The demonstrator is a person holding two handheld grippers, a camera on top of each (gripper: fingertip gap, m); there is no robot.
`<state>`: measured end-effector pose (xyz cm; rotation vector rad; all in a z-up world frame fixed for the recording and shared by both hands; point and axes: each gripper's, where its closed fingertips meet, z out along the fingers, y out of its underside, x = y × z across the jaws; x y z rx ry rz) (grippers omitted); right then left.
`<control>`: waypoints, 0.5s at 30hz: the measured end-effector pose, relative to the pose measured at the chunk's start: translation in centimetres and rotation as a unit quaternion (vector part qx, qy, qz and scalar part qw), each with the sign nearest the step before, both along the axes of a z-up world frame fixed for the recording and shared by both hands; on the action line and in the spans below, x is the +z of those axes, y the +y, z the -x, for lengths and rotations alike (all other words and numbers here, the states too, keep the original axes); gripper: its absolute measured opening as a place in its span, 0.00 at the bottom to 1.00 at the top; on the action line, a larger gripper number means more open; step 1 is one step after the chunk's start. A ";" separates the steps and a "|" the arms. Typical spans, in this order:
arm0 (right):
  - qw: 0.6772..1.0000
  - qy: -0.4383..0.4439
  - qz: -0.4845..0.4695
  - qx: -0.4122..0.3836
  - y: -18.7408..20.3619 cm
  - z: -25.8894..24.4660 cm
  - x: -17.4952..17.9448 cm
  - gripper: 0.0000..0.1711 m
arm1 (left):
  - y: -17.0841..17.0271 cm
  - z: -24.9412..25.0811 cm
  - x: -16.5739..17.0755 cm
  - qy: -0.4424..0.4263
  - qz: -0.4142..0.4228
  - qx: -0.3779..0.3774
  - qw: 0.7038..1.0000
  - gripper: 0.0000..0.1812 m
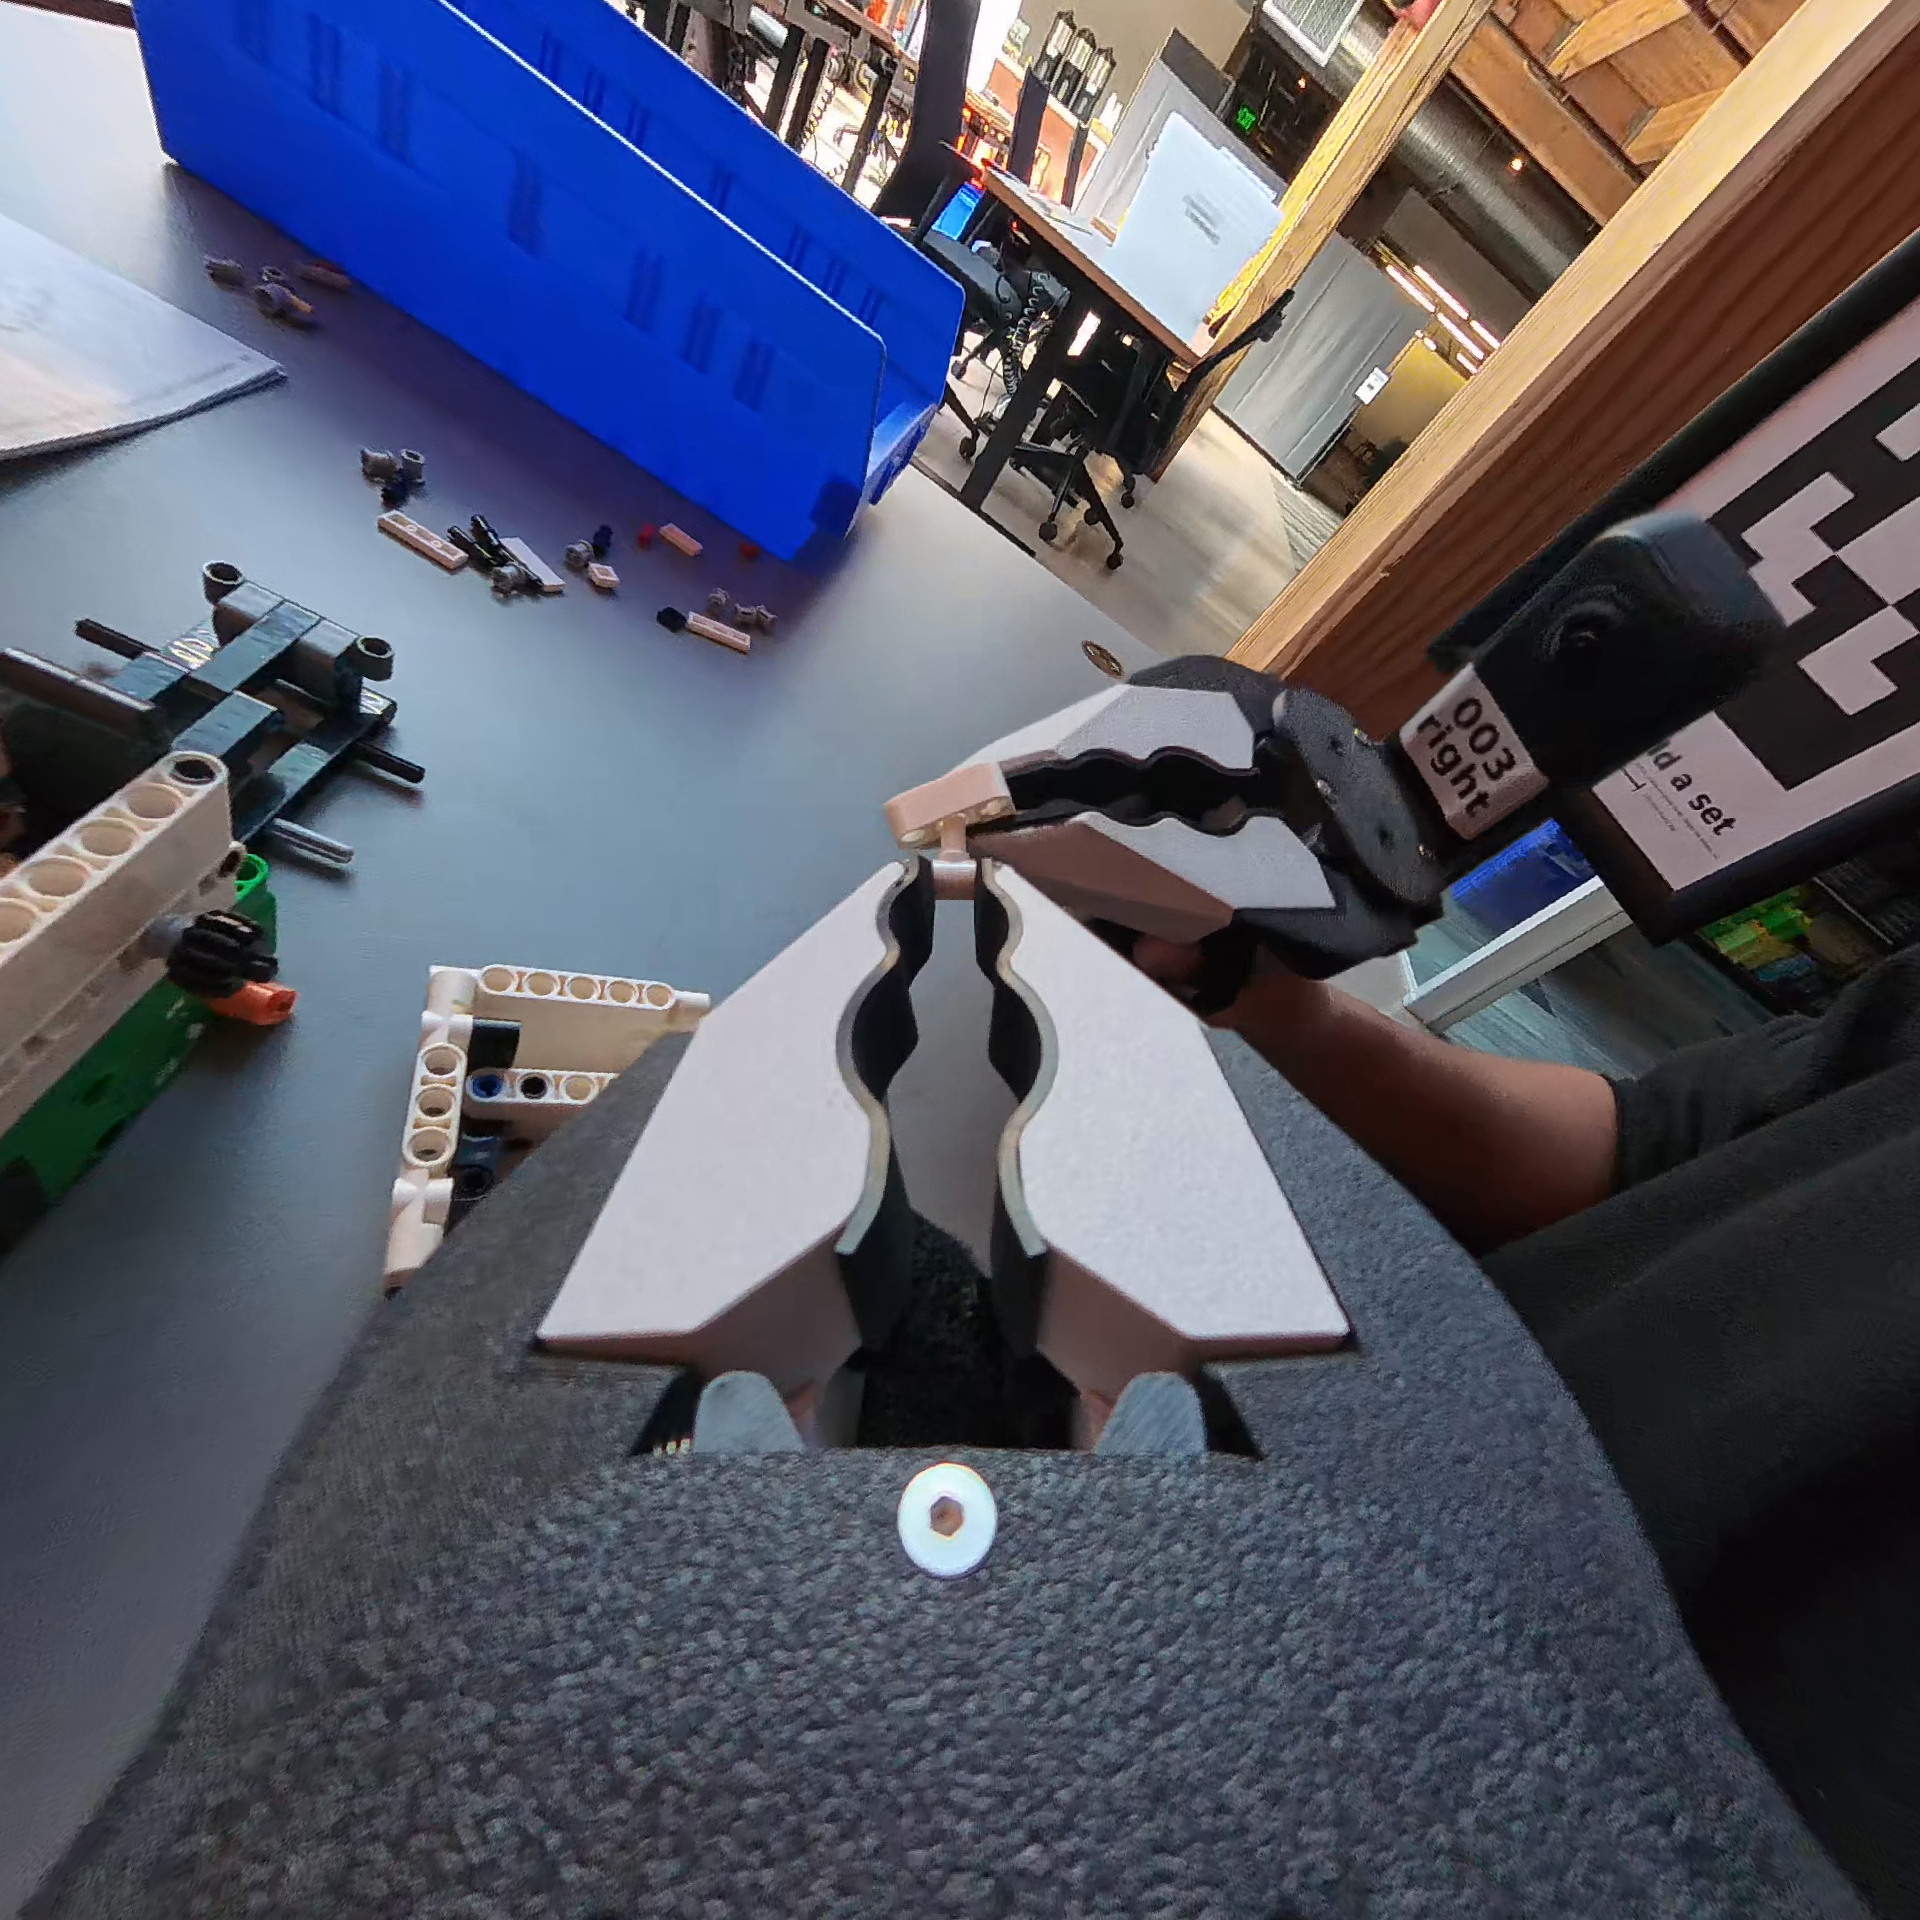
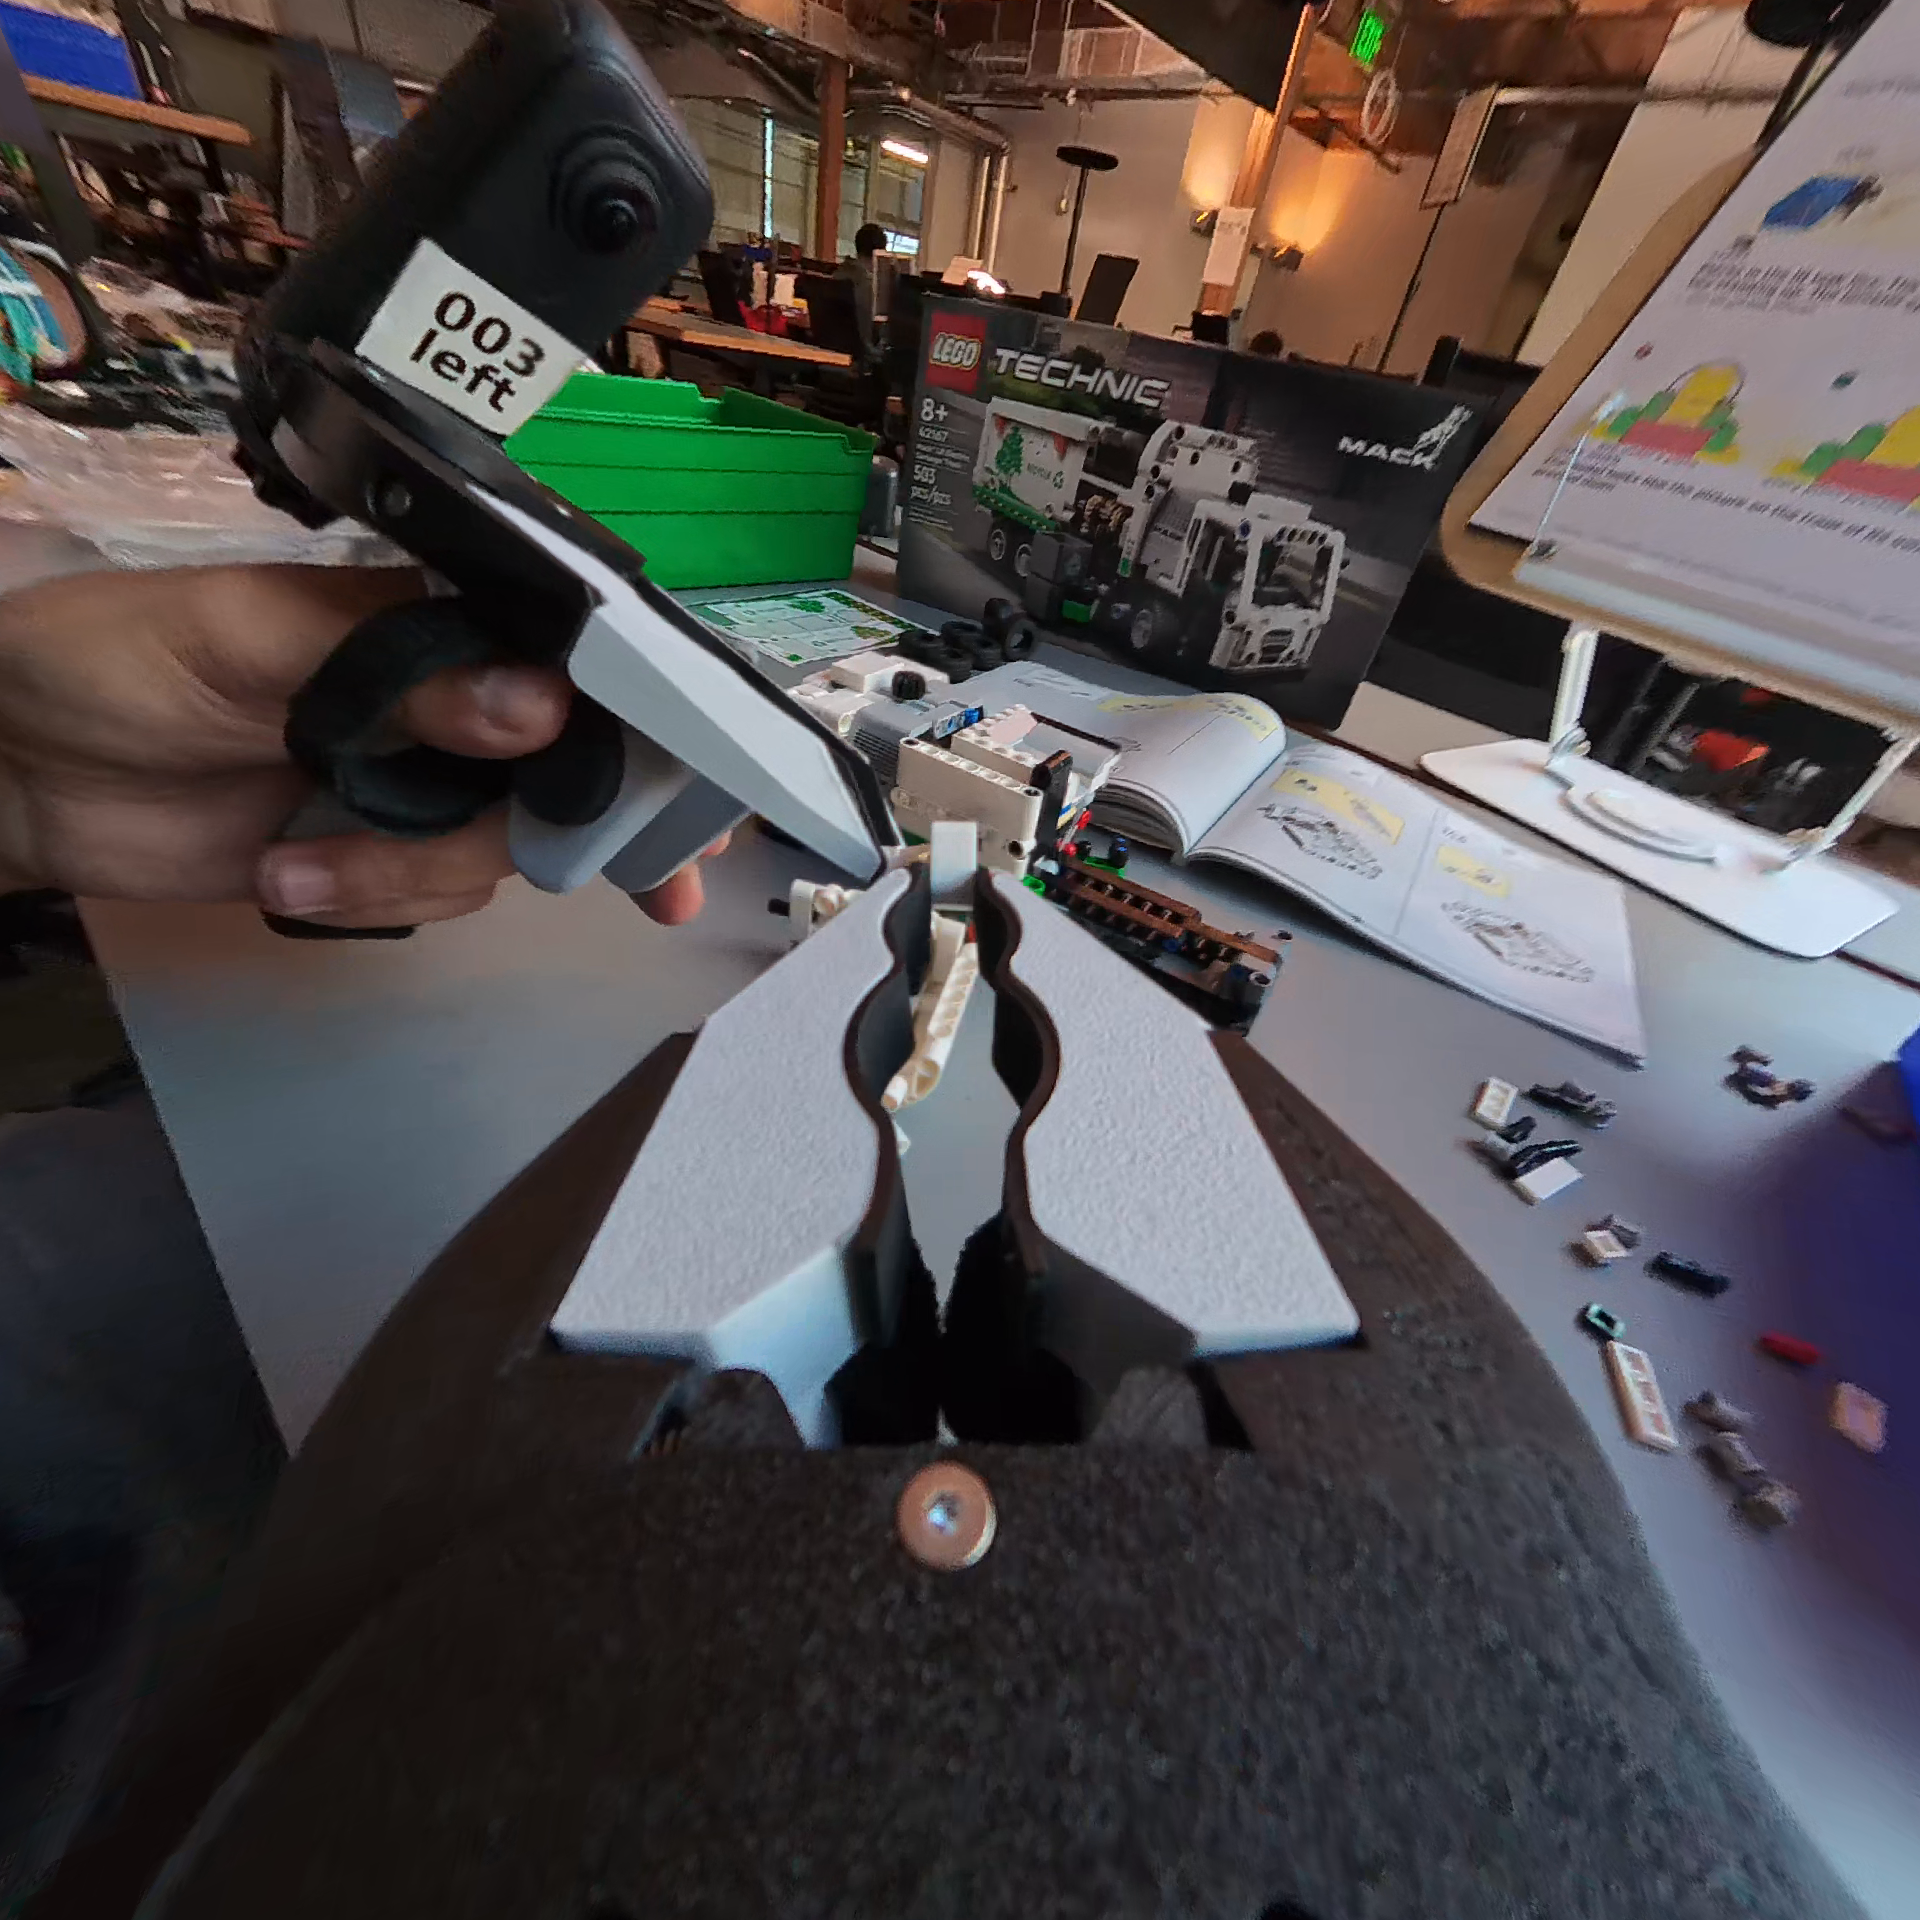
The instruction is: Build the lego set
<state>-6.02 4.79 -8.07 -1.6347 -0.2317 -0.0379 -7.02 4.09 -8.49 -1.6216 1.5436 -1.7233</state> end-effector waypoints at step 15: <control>0.998 -0.064 0.003 -0.031 0.2 0.0 -0.5 0.04 | 0.2 0.1 -0.5 0.025 -0.066 0.017 0.997 0.04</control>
